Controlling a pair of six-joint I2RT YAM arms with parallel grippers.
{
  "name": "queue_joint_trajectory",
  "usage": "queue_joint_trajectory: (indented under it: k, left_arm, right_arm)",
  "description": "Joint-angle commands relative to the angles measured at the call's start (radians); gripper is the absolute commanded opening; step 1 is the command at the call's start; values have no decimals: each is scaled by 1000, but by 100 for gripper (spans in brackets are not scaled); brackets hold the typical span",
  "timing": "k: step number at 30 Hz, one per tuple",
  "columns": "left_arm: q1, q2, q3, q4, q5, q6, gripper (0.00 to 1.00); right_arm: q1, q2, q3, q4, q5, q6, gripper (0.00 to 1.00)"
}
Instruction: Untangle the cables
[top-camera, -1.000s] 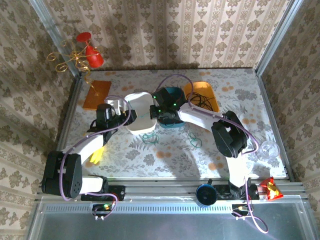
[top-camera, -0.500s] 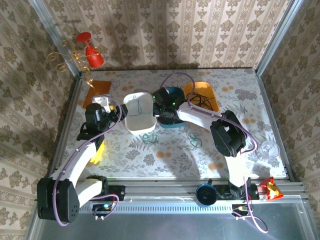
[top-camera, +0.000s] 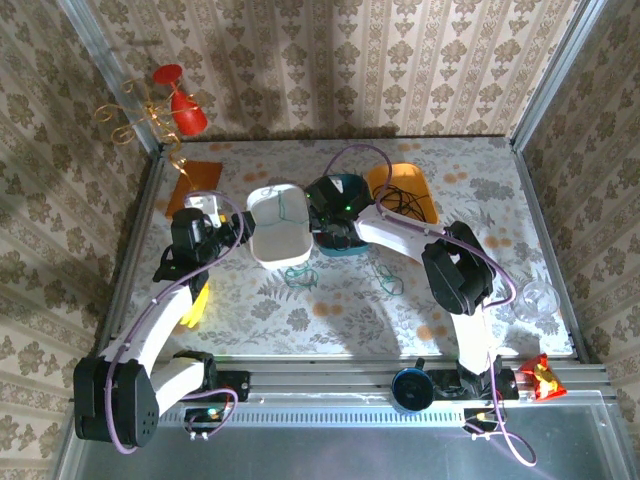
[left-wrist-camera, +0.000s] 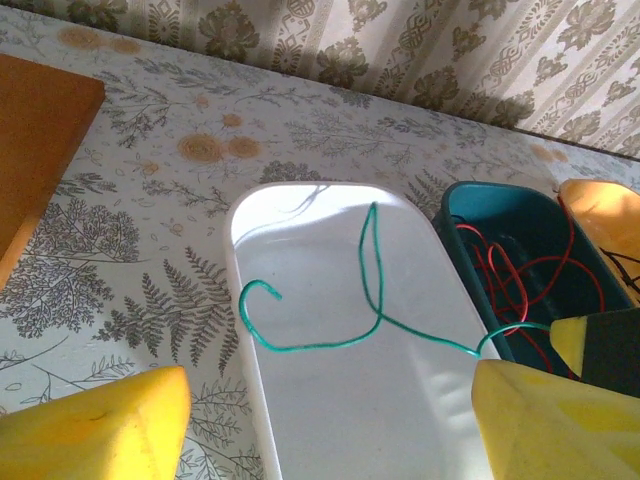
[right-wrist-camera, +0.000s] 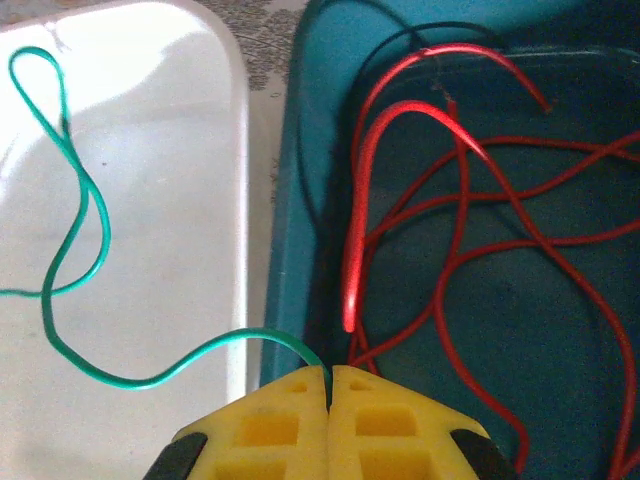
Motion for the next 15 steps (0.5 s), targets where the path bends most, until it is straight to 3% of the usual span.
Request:
queue_joint_trajectory:
  k: [1,15]
  left_arm:
    - [5,-17,5,-18,-13,17,75]
    - [3,-8,-3,-3,-13,-14,75]
  right_arm:
    - [0,-68,9,-41,95,14,0]
    - [36,4,140,-159,118,-63,0]
